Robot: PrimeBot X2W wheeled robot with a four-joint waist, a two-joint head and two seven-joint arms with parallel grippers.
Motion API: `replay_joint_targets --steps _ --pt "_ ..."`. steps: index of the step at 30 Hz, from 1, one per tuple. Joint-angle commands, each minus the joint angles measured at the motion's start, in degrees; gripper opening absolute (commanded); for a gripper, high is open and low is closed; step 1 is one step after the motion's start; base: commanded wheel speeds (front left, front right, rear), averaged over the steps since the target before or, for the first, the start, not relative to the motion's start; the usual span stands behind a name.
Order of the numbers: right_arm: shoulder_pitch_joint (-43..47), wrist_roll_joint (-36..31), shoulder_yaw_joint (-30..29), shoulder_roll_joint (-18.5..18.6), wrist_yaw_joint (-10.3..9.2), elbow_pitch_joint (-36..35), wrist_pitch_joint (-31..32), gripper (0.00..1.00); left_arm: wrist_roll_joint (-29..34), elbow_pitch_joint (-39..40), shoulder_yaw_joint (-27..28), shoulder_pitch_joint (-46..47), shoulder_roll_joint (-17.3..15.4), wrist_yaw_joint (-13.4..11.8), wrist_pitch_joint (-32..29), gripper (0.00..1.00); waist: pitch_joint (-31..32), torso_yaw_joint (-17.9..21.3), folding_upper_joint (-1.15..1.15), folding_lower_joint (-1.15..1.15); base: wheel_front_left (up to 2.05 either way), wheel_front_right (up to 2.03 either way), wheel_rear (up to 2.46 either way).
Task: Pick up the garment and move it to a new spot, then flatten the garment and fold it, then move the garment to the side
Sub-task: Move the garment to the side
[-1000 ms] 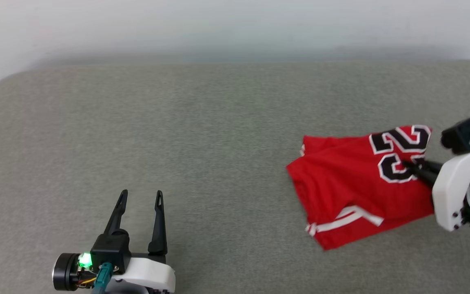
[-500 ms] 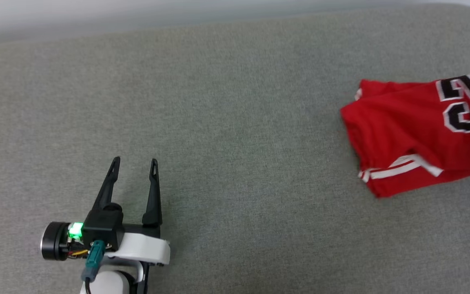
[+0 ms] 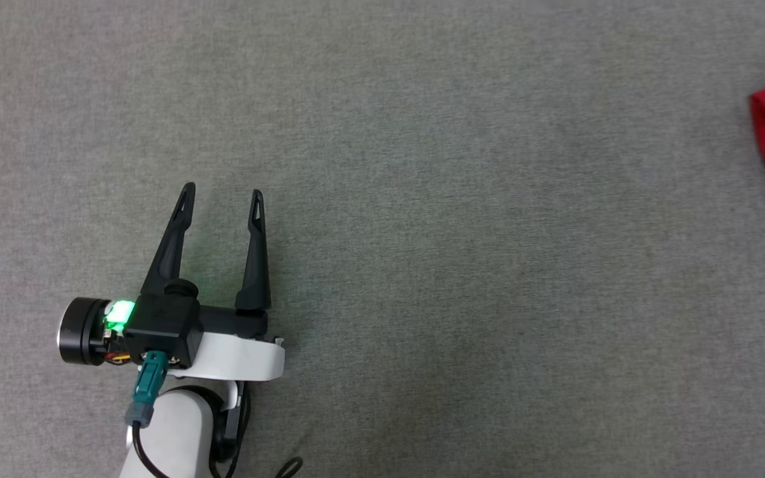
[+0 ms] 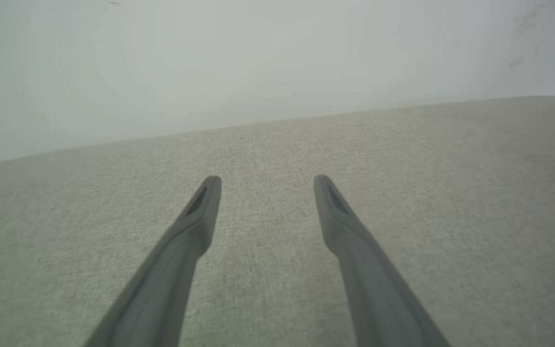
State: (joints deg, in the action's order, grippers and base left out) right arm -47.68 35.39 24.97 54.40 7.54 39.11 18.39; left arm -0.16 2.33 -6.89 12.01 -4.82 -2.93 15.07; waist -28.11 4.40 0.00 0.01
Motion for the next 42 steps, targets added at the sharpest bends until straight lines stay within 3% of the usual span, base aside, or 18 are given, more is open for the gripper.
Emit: replay_joint_targets --steps 1,6,10,11,12,20,26,32,42 --pt "-1.5 -0.7 -0.8 0.2 -0.11 1.0 -0.4 0.00 0.2 0.4 -0.1 0.7 0.0 0.0 0.1 1.00 -1.3 -1.1 0.00 -0.01 0.00 0.00 0.00" --pt "-3.3 -4.3 -3.9 0.6 -0.11 6.5 -1.0 0.00 0.0 0.9 0.0 1.5 -0.2 -0.3 0.1 1.00 -2.3 -1.9 0.00 -0.01 0.00 0.00 0.00" --pt "-4.3 -5.4 -5.3 -1.6 -0.11 8.4 -1.9 0.00 0.1 1.1 0.1 1.1 -0.3 -0.7 0.1 1.00 -2.3 -1.7 0.00 -0.01 0.00 0.00 0.00" --pt "-4.5 -5.6 -5.8 -2.2 -0.11 8.8 -2.3 0.22 0.1 1.1 0.2 1.0 -0.4 -0.9 0.1 1.00 -2.2 -1.5 0.00 -0.01 0.00 0.00 0.00" --pt "-4.6 -6.6 -6.6 -3.2 -0.11 9.7 -3.1 1.00 0.1 1.0 0.2 0.6 -0.4 -1.2 0.1 1.00 -1.7 -1.2 0.00 -0.01 0.00 0.00 0.00" --pt "-3.7 -11.5 -9.5 -5.9 -0.10 10.9 -9.2 1.00 -0.4 0.1 0.2 -1.3 -0.2 -1.9 0.1 1.00 3.2 -1.2 0.00 -0.01 0.00 0.00 0.00" --pt "-1.2 -14.7 -14.8 -8.4 -0.10 7.4 -20.2 1.00 -1.1 -0.5 0.2 -4.6 0.3 -2.5 0.1 1.00 9.0 -1.9 0.00 -0.01 0.00 0.00 0.00" --pt "2.8 -20.8 -22.2 -14.9 -0.09 2.0 -31.4 1.00 -1.7 -1.7 0.4 -8.1 0.6 -3.0 0.1 1.00 14.3 -2.7 0.00 -0.01 0.00 0.00 0.00" --pt "16.4 -27.6 -28.7 -29.9 -0.09 -18.9 -33.6 1.00 -2.6 -3.2 1.6 -12.5 0.6 -2.6 0.1 1.00 21.3 -5.1 0.00 -0.01 0.00 0.00 0.00"
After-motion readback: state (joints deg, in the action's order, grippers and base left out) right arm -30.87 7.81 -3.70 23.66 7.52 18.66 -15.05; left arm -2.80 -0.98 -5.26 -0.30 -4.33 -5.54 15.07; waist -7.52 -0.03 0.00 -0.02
